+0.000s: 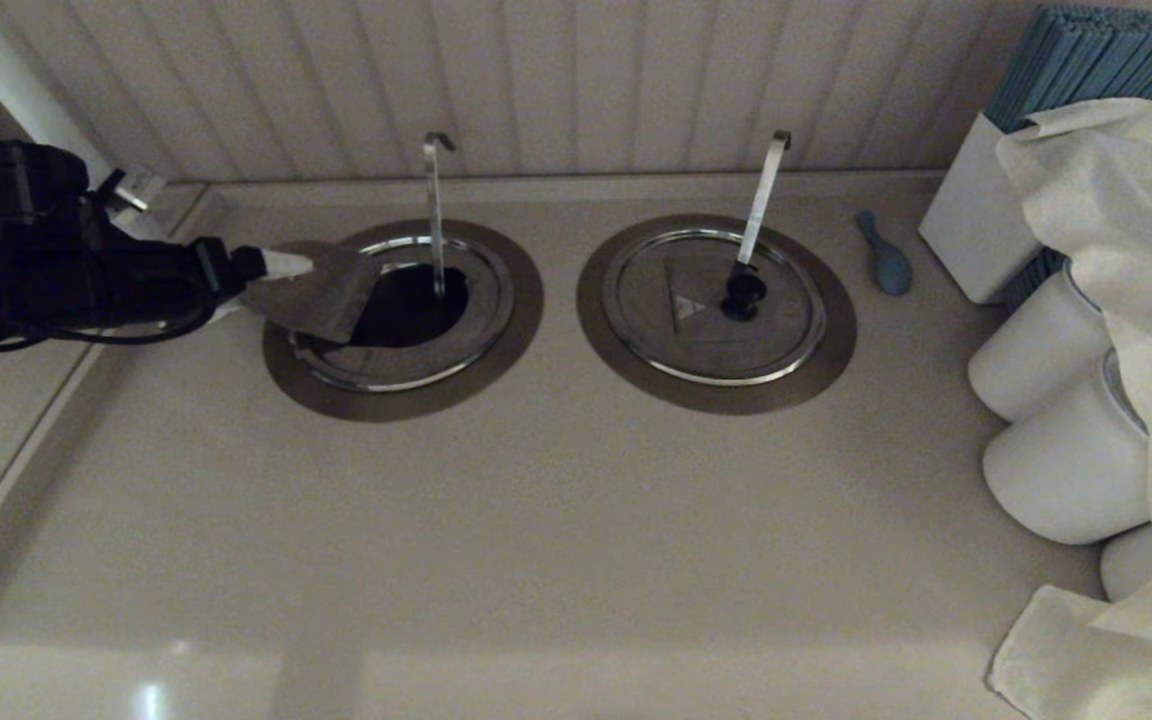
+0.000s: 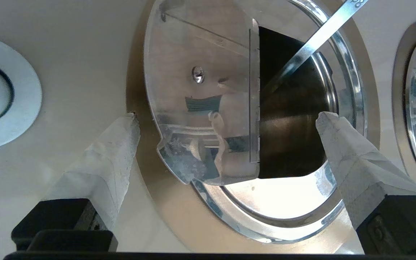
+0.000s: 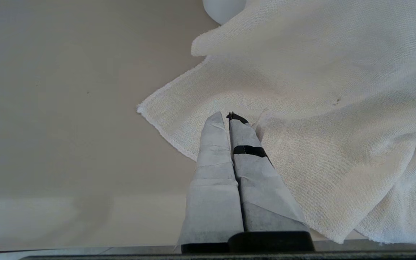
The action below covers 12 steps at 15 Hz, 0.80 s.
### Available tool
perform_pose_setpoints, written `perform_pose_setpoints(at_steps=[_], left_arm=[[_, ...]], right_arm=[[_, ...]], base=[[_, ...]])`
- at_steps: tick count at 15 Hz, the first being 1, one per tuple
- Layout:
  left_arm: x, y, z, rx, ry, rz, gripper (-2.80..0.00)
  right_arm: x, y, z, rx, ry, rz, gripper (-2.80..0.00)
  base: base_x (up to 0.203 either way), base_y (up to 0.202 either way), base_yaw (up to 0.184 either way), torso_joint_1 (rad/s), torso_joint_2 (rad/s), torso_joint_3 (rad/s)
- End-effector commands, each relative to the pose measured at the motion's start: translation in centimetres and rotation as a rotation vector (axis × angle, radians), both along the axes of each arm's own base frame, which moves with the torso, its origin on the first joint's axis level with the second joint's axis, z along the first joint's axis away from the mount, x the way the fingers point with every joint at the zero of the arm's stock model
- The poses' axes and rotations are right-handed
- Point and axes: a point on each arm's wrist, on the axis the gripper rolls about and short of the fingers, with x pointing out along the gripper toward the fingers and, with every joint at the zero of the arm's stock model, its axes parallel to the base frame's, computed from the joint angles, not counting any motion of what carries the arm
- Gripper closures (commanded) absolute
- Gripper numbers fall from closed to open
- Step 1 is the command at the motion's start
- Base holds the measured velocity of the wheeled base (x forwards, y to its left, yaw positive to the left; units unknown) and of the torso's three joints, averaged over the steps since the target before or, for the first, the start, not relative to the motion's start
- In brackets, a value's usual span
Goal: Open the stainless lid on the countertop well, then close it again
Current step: Close the lid
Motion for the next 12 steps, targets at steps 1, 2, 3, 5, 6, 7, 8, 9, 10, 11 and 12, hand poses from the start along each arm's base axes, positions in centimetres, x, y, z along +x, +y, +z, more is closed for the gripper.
perform_pose_setpoints(at_steps=[1, 2, 3, 5, 6, 7, 8, 9, 10, 11, 12], left_arm=[[-0.01, -0.06, 0.04, -0.003, -0.001, -0.004, -2.80], [-0.06, -0.10, 0.15, -0.002, -0.005, -0.005, -2.80], [-0.10, -0.19, 0.24, -0.004, -0.006, -0.006, -2.80], [-0.07, -0.25, 0.30, -0.009, -0.011, -0.005, -2.80], [-0.02, -0.35, 0.38, -0.016, -0.017, -0.005, -2.80], [-0.01, -0.35, 0.42, -0.023, -0.018, -0.003, -2.80], [-0.04, -0.42, 0.48, -0.023, -0.020, -0.004, -2.80], [0.00, -0.41, 0.42, -0.025, -0.018, -0.005, -2.80], [0.01, -0.41, 0.43, -0.024, -0.020, -0.005, -2.80], [0.00, -0.41, 0.42, -0.025, -0.018, -0.005, -2.80], [-0.03, -0.48, 0.45, -0.025, -0.019, -0.007, -2.80]], right_arm=[[0.00, 0.00, -0.01, 0.000, 0.000, -0.001, 0.00], [0.00, 0.00, 0.00, 0.000, 0.000, 0.001, 0.00], [-0.01, 0.00, 0.01, 0.000, -0.001, 0.001, 0.00], [-0.01, 0.00, 0.03, 0.000, -0.001, -0.001, 0.00], [-0.01, 0.00, 0.04, 0.000, -0.003, -0.001, 0.00], [0.00, 0.00, -0.01, 0.000, 0.000, -0.001, 0.00], [-0.01, 0.00, 0.03, 0.000, -0.001, 0.000, 0.00], [-0.01, 0.00, 0.02, 0.000, -0.001, -0.001, 0.00], [-0.01, 0.00, 0.03, 0.000, -0.002, 0.000, 0.00], [-0.01, 0.00, 0.01, 0.000, -0.001, 0.001, 0.00], [-0.01, 0.00, 0.02, 0.000, -0.001, -0.001, 0.00]], base=[[0.000, 0.000, 0.000, 0.000, 0.00, 0.000], [0.000, 0.000, 0.000, 0.000, 0.00, 0.000], [0.000, 0.000, 0.000, 0.000, 0.00, 0.000], [0.000, 0.000, 0.000, 0.000, 0.00, 0.000], [0.000, 0.000, 0.000, 0.000, 0.00, 0.000], [0.000, 0.000, 0.000, 0.000, 0.00, 0.000], [0.000, 0.000, 0.000, 0.000, 0.00, 0.000], [0.000, 0.000, 0.000, 0.000, 0.00, 0.000], [0.000, 0.000, 0.000, 0.000, 0.00, 0.000], [0.000, 0.000, 0.000, 0.000, 0.00, 0.000], [0.000, 0.000, 0.000, 0.000, 0.00, 0.000]])
